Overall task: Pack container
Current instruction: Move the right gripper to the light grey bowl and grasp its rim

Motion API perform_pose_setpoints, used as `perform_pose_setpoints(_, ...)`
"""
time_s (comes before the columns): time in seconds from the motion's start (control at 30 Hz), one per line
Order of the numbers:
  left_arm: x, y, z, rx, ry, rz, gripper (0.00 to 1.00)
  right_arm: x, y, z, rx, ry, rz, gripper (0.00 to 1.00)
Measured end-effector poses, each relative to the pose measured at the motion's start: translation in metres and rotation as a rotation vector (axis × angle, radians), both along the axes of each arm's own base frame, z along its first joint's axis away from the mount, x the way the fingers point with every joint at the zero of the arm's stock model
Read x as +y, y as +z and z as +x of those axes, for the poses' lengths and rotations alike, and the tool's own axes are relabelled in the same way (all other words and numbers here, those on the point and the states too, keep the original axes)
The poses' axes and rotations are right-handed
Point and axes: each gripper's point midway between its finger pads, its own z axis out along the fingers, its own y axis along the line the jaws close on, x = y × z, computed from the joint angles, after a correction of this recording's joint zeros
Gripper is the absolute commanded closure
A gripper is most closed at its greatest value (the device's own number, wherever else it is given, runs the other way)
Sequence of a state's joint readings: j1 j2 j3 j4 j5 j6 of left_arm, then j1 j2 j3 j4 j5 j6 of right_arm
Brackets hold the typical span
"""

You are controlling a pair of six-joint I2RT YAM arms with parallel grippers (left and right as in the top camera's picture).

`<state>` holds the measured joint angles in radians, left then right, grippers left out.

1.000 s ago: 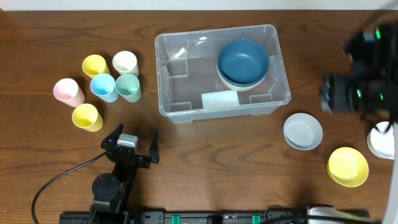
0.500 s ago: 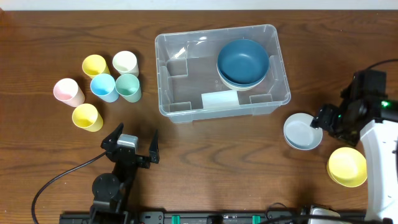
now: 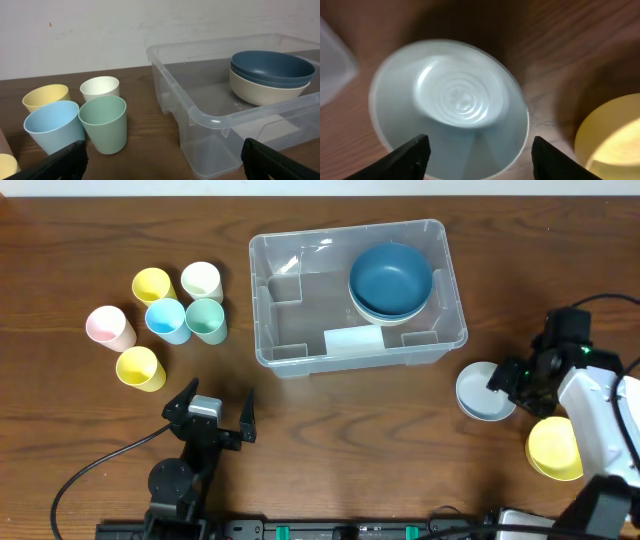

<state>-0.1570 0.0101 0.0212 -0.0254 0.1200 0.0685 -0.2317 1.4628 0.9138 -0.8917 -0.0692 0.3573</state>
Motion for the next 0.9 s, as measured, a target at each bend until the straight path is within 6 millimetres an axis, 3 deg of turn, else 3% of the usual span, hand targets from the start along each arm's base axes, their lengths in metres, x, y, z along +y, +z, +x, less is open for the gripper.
perform_pose_setpoints(0.13,0.0,0.0,0.0,0.0,0.0,0.0,0.02,0.001,-0.015,-0.007,0.046,-0.008,0.009,0.34)
perform_pose_setpoints(0.3,0.0,0.0,0.0,0.0,0.0,0.0,0.02,0.001,-0.017,-0.004,0.041,-0.014,0.009,0.39)
perform_pose_setpoints(0.4,0.0,0.0,0.0,0.0,0.0,0.0,0.02,-0.001,-0.017,-0.002,0.032,-0.021,0.001,0.69)
perform_pose_setpoints(0.47,0.0,0.0,0.0,0.0,0.0,0.0,0.02,-0.002,-0.017,-0.001,0.028,-0.026,-0.001,0.77)
perform_pose_setpoints(0.8,0.0,0.0,0.0,0.0,0.0,0.0,0.02,0.0,-0.03,-0.008,0.048,-0.032,0.001,0.78)
perform_pose_setpoints(0.9,0.0,0.0,0.0,0.0,0.0,0.0,0.02,0.001,-0.036,-0.014,0.062,-0.032,0.004,0.83)
